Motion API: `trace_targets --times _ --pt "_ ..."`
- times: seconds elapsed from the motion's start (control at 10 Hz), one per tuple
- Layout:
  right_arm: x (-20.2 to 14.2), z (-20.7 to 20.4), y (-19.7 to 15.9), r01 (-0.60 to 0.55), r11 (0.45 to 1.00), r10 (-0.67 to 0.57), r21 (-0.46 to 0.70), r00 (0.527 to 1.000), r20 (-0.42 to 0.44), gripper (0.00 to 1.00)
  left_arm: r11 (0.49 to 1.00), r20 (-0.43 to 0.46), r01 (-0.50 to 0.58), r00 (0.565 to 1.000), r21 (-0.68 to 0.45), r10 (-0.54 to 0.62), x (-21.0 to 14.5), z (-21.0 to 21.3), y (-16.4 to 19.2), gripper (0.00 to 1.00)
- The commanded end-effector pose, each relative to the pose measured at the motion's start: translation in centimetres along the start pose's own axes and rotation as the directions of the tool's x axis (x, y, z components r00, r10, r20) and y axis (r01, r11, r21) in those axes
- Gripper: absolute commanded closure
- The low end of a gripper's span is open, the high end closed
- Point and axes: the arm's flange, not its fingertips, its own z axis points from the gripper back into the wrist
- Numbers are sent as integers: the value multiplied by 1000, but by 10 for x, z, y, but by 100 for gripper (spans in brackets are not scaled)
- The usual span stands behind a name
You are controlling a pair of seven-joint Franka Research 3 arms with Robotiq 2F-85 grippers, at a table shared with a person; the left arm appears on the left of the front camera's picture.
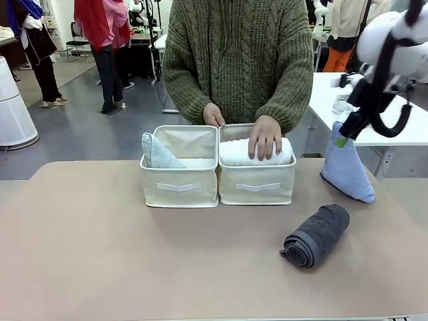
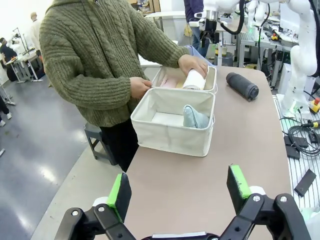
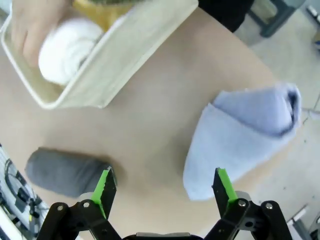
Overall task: Sort the towels based on their folding style.
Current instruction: Pick up another triangle-folded towel from the table and place it in the left Fabric basket.
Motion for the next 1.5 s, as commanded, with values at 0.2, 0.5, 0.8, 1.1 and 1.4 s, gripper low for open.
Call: trace_targets --times 0.2,0.5,0.8,1.1,1.4 --pt "14 -8 0 5 1000 -5 -5 1000 -15 0 1000 -9 -4 1000 11 4 1 -2 -2 0" --pt "6 20 7 33 994 -34 -104 999 -6 0 1000 -9 -4 1000 11 4 1 -2 -2 0" --pt "4 48 -4 52 971 -44 -233 998 37 0 1000 -9 -4 1000 11 4 1 -2 -2 0" --pt "17 23 -30 23 987 -21 -157 1000 19 0 1000 -9 -4 1000 11 4 1 -2 -2 0" --pt "30 -2 -55 41 991 -39 -127 999 16 0 1000 -9 -4 1000 11 4 1 -2 -2 0"
